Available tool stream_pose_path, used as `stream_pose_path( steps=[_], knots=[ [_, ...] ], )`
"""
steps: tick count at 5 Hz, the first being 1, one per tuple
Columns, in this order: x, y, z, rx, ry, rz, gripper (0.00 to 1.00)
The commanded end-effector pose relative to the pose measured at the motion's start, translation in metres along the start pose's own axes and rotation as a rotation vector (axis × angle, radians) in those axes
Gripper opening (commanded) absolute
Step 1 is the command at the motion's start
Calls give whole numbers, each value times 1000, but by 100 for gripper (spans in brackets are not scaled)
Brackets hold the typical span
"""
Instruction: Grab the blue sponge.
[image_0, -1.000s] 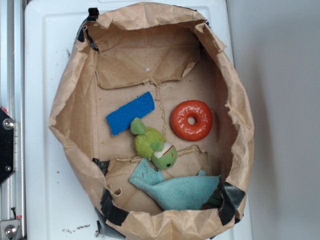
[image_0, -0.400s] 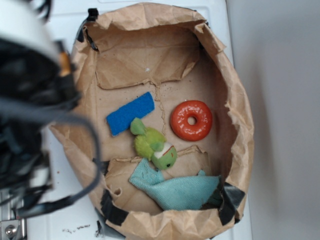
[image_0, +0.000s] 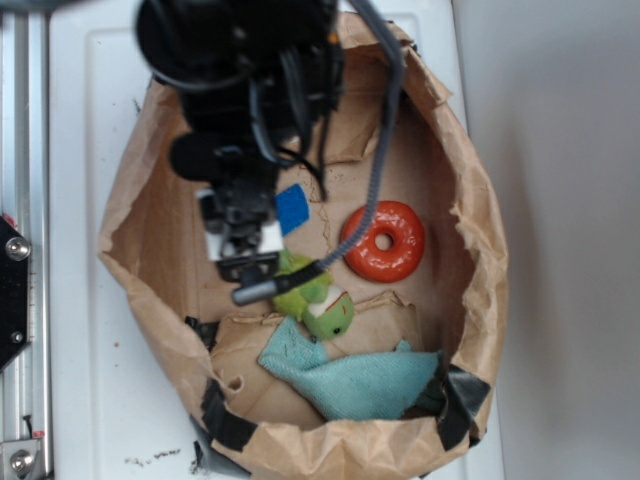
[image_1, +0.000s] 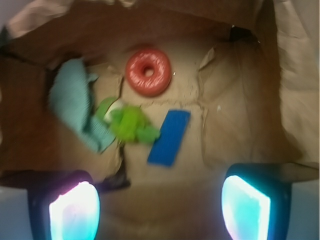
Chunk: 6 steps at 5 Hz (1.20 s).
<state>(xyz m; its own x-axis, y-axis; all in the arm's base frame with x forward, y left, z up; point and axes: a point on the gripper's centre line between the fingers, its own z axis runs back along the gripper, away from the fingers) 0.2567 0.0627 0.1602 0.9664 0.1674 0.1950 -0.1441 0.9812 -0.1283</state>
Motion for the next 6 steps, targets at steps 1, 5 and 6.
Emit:
stream_pose_path(
  steps=[1,5,6],
  knots=[
    [4,7,-39,24,12,-22,100],
    [-18,-30,-81,77,136,-123,100],
    [-18,-30,-81,77,136,-123,100]
  ],
)
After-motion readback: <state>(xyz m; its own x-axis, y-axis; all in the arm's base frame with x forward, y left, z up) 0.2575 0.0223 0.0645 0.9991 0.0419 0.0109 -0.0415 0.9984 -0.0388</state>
